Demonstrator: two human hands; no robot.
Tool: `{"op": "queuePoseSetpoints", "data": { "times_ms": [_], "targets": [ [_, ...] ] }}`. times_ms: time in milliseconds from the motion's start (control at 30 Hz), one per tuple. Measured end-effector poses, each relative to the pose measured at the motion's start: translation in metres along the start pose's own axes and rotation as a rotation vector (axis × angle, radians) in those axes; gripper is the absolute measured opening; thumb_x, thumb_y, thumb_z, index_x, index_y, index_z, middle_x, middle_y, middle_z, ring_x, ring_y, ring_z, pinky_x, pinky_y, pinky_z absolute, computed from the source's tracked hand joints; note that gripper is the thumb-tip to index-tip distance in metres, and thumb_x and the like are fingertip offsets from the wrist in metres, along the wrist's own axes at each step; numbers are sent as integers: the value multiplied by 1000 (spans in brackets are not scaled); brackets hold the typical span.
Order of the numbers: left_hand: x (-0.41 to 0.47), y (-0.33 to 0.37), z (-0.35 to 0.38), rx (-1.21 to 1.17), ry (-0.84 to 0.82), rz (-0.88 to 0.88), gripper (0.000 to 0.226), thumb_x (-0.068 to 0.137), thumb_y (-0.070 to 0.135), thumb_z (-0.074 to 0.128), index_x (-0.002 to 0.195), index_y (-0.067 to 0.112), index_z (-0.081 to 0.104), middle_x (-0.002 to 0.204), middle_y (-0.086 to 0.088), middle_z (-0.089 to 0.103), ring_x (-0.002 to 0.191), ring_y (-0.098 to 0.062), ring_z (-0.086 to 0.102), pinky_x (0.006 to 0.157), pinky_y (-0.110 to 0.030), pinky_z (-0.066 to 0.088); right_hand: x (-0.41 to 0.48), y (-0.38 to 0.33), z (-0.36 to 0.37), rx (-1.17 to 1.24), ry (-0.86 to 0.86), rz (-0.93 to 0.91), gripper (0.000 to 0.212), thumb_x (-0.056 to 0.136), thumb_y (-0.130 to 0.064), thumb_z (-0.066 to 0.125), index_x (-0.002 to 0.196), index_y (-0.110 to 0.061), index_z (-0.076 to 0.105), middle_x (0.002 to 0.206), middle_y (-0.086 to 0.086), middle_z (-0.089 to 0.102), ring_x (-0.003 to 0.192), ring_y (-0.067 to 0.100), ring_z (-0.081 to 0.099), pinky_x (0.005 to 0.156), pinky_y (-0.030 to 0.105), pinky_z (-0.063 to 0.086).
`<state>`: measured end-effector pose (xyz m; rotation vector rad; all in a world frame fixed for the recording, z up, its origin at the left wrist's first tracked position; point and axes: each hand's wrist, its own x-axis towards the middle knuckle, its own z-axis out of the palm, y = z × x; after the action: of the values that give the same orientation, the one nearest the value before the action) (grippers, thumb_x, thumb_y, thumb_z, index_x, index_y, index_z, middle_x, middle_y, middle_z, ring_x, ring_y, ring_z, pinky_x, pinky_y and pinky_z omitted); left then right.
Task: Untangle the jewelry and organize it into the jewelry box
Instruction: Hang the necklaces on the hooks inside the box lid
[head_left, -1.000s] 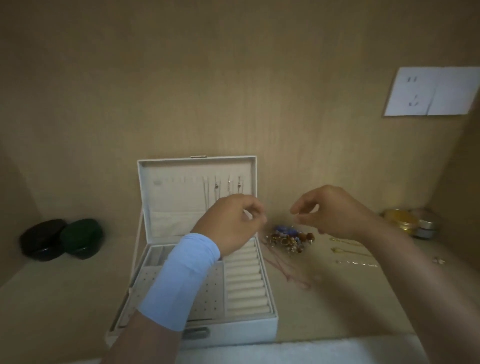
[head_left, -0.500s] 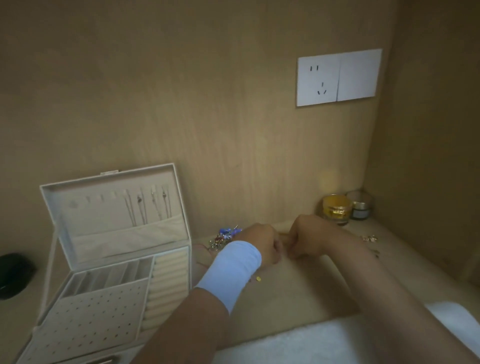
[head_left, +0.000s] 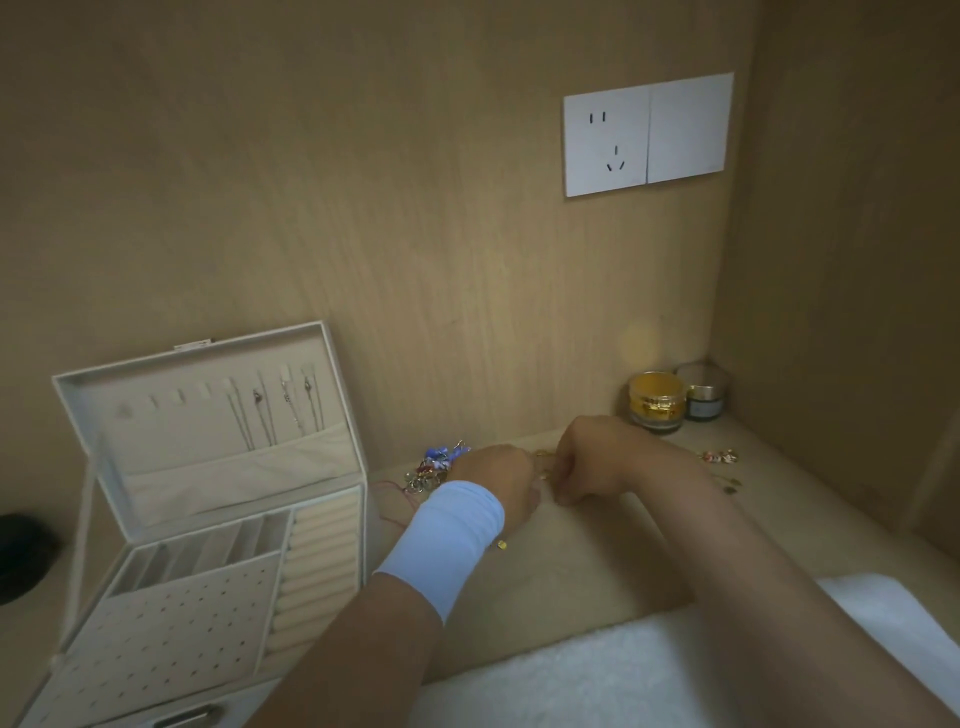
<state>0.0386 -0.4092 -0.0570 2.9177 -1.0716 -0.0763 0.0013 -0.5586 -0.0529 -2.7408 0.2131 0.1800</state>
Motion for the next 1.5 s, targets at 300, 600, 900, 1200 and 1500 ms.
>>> {"op": "queuePoseSetpoints", "data": {
  "times_ms": [300,600,900,1200,1500],
  "targets": [
    [-30,-48,-38,-603,151,-18,15,91,21,55,78,26,58,73,11,60,68,-8,56,68,-23,45,-20,-22,-25,331,-95,-138,13,89,-15,66,80,-20,74,68,-5,68,56,13,57,45,20,39],
    [-75,-98,-78,-1185,263,27,21,100,16,51,85,9,65,79,-3,65,73,-15,62,64,-28,54,-41,-94,-33,629,-14,-344,16,94,-17,66,91,-3,73,68,3,65,54,13,55,45,23,42],
    [-128,-162,-107,-1341,434,70,22,101,16,46,92,5,62,82,-2,67,72,-12,62,65,-25,55,-47,-198,-39,796,48,-520,18,96,-17,63,94,-3,76,61,0,57,49,12,53,46,25,44],
    [-169,-233,-103,-1144,577,-43,18,98,10,52,85,9,66,77,1,70,68,-11,62,66,-24,52,-25,-273,-4,788,-42,-516,21,94,-27,66,93,-10,78,62,-1,61,54,15,53,47,24,41],
    [-177,-273,-97,-837,374,-160,19,96,18,59,79,16,68,65,13,68,61,-6,62,60,-16,46,-6,-288,27,653,-195,-380,19,94,-30,65,97,-17,79,90,-3,78,66,16,65,57,25,44]
  ]
}}
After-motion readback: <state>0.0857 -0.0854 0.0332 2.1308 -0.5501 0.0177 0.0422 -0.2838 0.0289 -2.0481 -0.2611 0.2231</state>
